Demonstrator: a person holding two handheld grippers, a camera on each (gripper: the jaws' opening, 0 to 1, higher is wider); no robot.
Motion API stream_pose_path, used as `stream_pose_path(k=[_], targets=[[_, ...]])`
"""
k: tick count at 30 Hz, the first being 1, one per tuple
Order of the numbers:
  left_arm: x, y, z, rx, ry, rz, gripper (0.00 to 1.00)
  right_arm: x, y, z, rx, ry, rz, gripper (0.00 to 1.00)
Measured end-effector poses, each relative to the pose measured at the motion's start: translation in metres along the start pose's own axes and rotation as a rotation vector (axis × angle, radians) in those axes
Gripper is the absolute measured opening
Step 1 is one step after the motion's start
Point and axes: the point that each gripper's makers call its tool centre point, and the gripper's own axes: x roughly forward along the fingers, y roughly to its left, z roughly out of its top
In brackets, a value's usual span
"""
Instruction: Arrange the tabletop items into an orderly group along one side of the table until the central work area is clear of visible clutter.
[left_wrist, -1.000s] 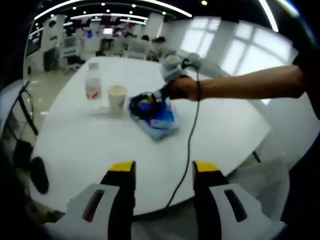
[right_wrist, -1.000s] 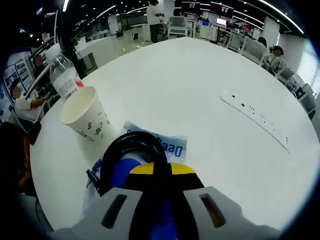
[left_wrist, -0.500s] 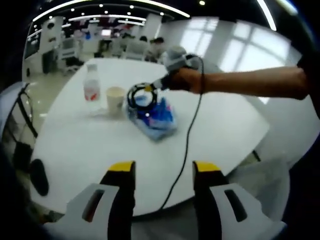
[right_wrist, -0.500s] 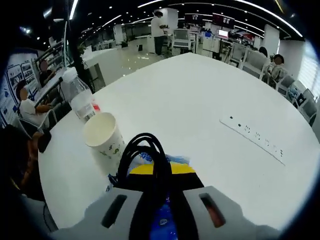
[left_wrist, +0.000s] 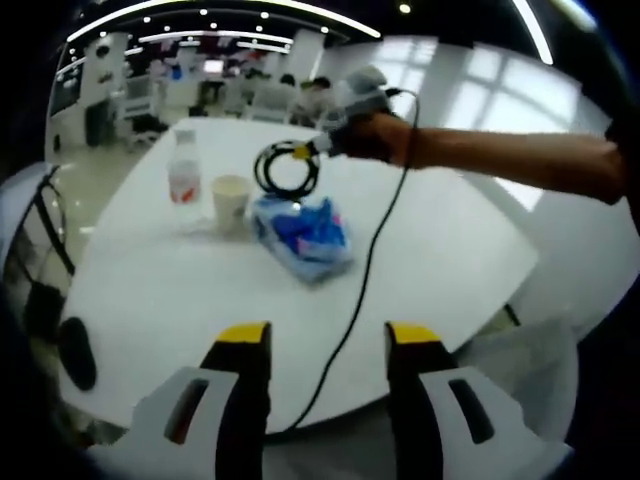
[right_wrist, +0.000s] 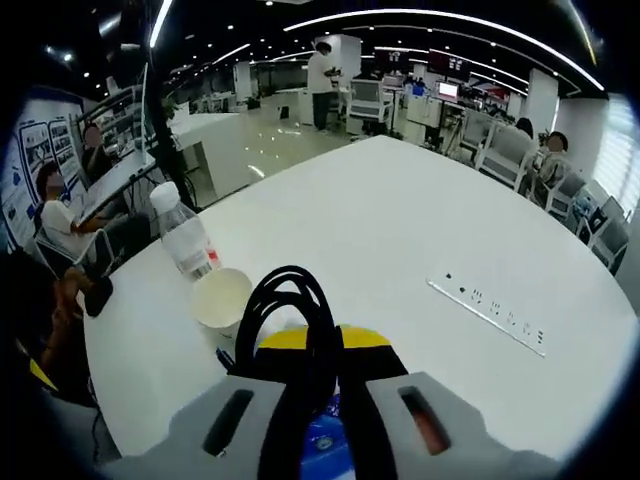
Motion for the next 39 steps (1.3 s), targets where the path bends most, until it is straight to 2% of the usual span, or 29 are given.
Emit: stream_pose_path(k=[8,13,19,25,28,35,39], targets=[[0.001,-0.001,0.000,0.003,-0.001,-0.006,0.42,-0.014,-0.012,0.006,-0.014,-0.030,-0.020,0.07],[0.000,-0.003,0.000,0.010,0.003,-0.016,0.41,-0.025,-0.019,-0.001,0.008,-0.037,-0.039,0.07],[0.001,-0.006,-0.001,0.013,0.006,-0.024,0.41,-0.049,-0.022,-0.006,0.033,-0.059,-0.068,0.07],[0.001,-0.008,-0.001,0.020,0.007,-0.034,0.41,-0.072,-0.036,-0.011,0.083,-0.095,-0.101,0.07],[0.001,-0.009,-0.001,0.027,0.005,-0.037,0.41,-0.083,-0.039,-0.014,0.081,-0.095,-0.116,0.07],[-0.003,-0.009,0.002,0.012,-0.018,-0.052,0.41,-0.113,-0.053,-0.029,0.104,-0.091,-0.168,0.07],[-0.003,-0.010,0.002,0.018,-0.018,-0.061,0.40,-0.128,-0.064,-0.044,0.129,-0.081,-0.200,0.07]])
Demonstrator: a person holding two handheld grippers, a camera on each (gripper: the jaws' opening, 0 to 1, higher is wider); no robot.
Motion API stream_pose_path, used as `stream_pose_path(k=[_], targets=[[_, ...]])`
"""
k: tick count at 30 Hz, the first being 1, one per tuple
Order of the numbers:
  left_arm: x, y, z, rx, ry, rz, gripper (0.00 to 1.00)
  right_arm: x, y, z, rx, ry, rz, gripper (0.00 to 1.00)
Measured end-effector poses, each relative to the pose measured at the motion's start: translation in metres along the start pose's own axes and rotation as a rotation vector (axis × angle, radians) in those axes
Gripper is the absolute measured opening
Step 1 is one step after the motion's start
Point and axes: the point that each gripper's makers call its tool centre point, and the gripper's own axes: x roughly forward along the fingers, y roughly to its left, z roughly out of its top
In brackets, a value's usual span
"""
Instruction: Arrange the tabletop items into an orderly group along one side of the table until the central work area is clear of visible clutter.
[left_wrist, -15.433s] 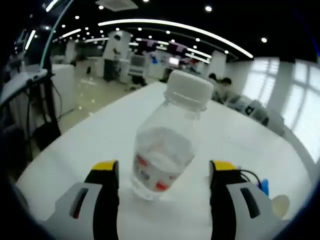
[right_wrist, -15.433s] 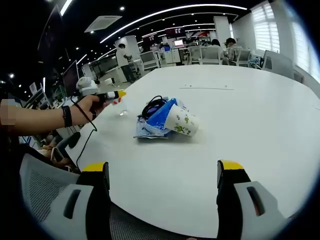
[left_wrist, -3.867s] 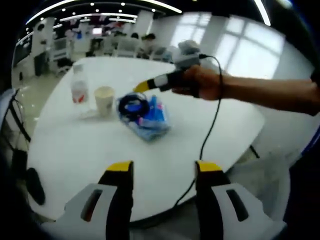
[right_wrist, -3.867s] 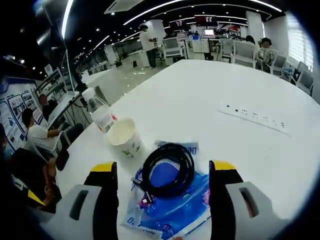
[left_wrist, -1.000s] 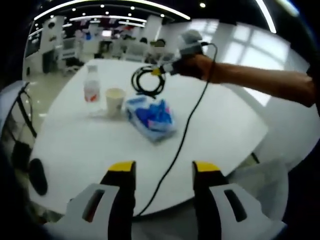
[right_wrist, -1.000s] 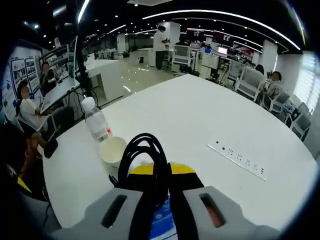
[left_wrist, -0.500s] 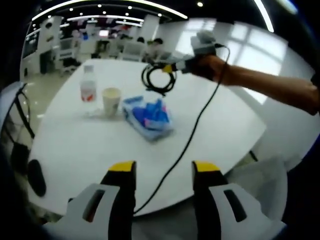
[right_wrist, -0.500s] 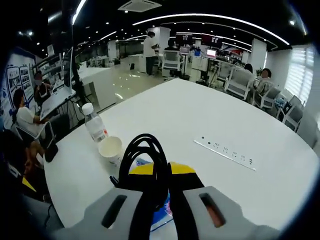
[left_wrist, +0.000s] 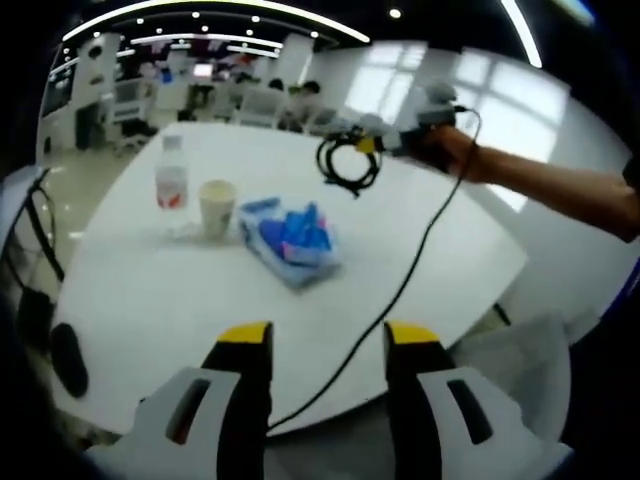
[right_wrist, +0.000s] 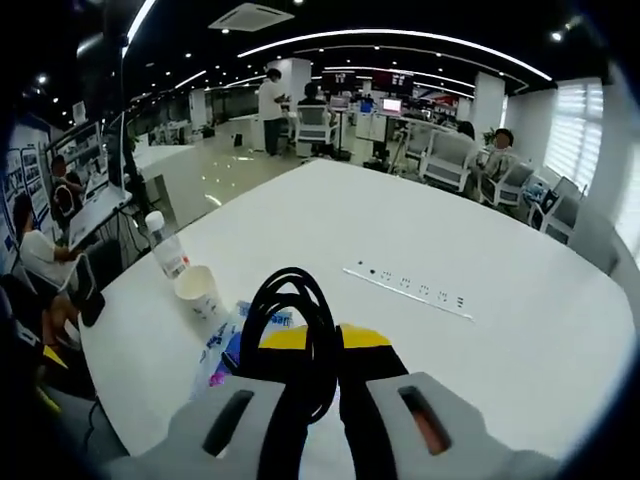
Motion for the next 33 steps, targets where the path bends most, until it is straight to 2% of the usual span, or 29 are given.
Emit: stream_pose_path(k=[6,16,21,23,27,33], targets=[[-0.001,-0.001,0.000,-0.004,-0.003,-0.005,0.40,-0.014,-0.018,-0.030,0.042,0.032,-0.035,0.07],[0.000,-0.005,0.000,-0.004,-0.001,-0.020,0.39,-0.022,-0.028,-0.109,0.197,0.129,-0.039,0.07],[0.001,-0.005,0.000,-0.008,0.002,-0.014,0.39,-0.020,-0.025,-0.135,0.304,0.143,-0.014,0.07],[0.001,-0.004,0.001,-0.013,-0.001,-0.010,0.39,-0.015,-0.033,-0.149,0.315,0.159,-0.013,0.07],[0.001,-0.002,0.001,-0.019,0.000,-0.005,0.39,-0.008,-0.027,-0.170,0.314,0.212,0.000,0.07],[0.002,-0.001,-0.001,-0.022,0.006,0.000,0.38,0.003,-0.026,-0.187,0.344,0.242,0.001,0.07]])
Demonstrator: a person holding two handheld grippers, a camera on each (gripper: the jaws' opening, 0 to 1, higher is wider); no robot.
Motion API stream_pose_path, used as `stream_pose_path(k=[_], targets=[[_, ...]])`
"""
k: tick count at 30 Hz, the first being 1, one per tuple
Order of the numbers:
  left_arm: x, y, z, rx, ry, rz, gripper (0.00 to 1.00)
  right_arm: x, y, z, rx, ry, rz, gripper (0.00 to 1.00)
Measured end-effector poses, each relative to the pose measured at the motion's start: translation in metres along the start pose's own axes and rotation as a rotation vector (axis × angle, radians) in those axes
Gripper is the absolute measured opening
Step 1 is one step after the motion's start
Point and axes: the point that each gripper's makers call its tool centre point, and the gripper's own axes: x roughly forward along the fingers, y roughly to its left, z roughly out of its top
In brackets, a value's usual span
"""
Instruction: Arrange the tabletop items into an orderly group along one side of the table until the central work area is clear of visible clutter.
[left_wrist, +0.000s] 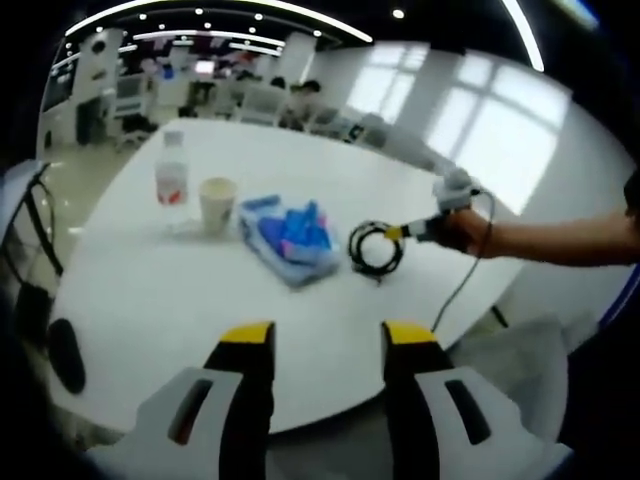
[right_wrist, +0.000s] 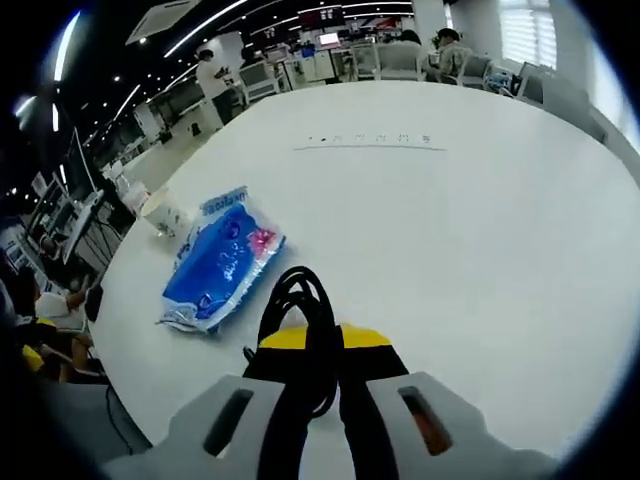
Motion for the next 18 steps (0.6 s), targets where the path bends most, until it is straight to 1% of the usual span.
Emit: stream_pose_path(k=[2,4,6,8,12,13,14,15,18], targets=[[0.000,0.002,-0.001,-0.015,0.001,0.004,0.38,0.003,-0.001,0.000,0.023,-0.003,0.002,0.07],[0.000,0.003,-0.001,-0.017,0.001,0.009,0.38,0.008,-0.003,0.000,0.024,-0.001,-0.003,0.07],[0.001,0.003,-0.002,-0.009,0.006,0.012,0.38,0.012,-0.007,0.002,0.015,0.005,-0.010,0.07],[0.000,0.002,-0.002,0.005,0.008,0.016,0.38,0.008,-0.006,0.007,0.000,0.013,-0.014,0.07],[0.000,0.004,-0.002,-0.004,0.003,0.022,0.38,0.009,-0.009,0.006,-0.033,0.030,-0.017,0.07],[0.000,0.004,-0.002,-0.005,0.001,0.024,0.38,-0.005,0.009,-0.004,-0.036,0.025,-0.020,0.07],[0.000,0.005,-0.002,-0.005,0.001,0.025,0.38,-0.009,0.013,-0.007,-0.034,0.025,-0.020,0.07],[0.000,0.005,-0.002,-0.004,0.000,0.026,0.38,-0.018,0.022,-0.008,-0.035,0.023,-0.021,0.07],[0.001,0.005,-0.002,0.000,0.004,0.031,0.38,-0.029,0.031,-0.012,-0.054,0.033,-0.030,0.07]])
